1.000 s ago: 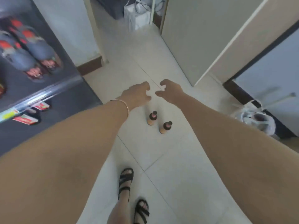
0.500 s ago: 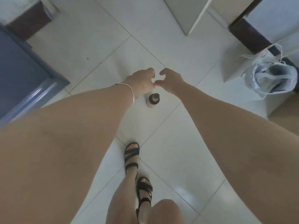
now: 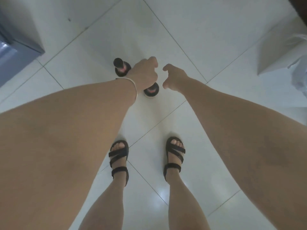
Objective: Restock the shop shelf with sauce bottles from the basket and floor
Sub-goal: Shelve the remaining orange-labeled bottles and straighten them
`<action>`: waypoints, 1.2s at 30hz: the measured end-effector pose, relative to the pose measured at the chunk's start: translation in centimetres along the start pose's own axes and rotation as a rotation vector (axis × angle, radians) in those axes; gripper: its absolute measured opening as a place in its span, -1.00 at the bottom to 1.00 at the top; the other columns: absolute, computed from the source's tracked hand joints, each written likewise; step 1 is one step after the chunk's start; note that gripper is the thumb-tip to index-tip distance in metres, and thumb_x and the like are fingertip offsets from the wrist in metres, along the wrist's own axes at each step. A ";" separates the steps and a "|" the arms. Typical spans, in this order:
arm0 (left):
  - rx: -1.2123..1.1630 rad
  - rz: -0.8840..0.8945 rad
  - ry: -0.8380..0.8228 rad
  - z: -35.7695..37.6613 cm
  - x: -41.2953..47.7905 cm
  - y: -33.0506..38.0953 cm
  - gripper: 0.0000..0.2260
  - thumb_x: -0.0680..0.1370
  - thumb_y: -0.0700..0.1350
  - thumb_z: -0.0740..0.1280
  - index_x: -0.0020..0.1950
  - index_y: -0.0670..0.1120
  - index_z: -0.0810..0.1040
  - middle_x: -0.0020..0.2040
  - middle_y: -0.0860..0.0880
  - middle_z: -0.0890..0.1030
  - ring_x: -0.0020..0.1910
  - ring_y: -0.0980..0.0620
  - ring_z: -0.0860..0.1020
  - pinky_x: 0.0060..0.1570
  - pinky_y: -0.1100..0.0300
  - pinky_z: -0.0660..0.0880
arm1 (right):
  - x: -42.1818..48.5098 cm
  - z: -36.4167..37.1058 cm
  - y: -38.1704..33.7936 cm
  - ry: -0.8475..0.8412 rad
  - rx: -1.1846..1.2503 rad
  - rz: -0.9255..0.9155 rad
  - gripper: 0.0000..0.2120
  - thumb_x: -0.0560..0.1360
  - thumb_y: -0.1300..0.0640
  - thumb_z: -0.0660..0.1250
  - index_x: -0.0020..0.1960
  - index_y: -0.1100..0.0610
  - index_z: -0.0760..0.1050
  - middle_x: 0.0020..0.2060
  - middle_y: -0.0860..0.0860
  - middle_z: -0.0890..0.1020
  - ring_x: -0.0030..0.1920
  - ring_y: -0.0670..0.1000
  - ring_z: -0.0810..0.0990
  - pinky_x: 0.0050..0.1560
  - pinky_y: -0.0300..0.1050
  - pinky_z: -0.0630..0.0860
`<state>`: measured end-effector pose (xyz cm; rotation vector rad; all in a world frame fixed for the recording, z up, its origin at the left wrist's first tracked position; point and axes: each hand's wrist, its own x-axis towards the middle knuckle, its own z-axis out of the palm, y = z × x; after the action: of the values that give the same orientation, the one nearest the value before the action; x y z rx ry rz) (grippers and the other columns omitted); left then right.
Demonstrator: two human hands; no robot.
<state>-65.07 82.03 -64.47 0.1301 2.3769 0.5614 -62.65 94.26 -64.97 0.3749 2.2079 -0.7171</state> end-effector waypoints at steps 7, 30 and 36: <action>-0.114 0.051 0.104 4.9 3.4 -2.7 -0.80 0.59 -0.06 0.07 -0.04 -0.12 0.44 -0.08 -0.09 0.51 -0.12 -0.05 0.44 -0.12 0.13 0.33 | 5.1 7.4 4.8 -0.066 0.057 -0.039 -0.09 0.32 0.13 0.49 0.50 -0.02 0.03 0.38 0.10 0.32 0.32 0.22 0.36 0.24 0.08 0.41; -0.013 -0.002 0.528 -3.0 3.8 -6.3 -0.73 0.58 -0.08 0.08 0.24 -0.01 0.42 0.20 -0.06 0.52 0.19 -0.12 0.46 0.18 0.01 0.31 | 7.9 5.0 -1.4 0.432 0.419 -0.082 -0.51 0.30 0.07 0.45 0.18 0.10 0.39 0.06 0.04 0.56 0.00 0.09 0.53 -0.12 -0.13 0.34; -0.271 -0.194 0.289 -2.7 3.7 -10.8 -0.47 0.44 -0.42 0.06 0.35 -0.04 0.34 0.33 -0.17 0.40 0.27 -0.19 0.39 0.23 0.04 0.37 | 10.4 3.9 -4.0 0.470 0.352 -0.138 -0.52 0.32 0.07 0.45 0.19 0.12 0.42 0.09 0.08 0.57 0.06 0.12 0.54 -0.11 -0.12 0.35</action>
<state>-69.04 72.23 -69.53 -0.3191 2.5216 0.8476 -69.15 89.11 -73.44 0.6230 2.5613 -1.1997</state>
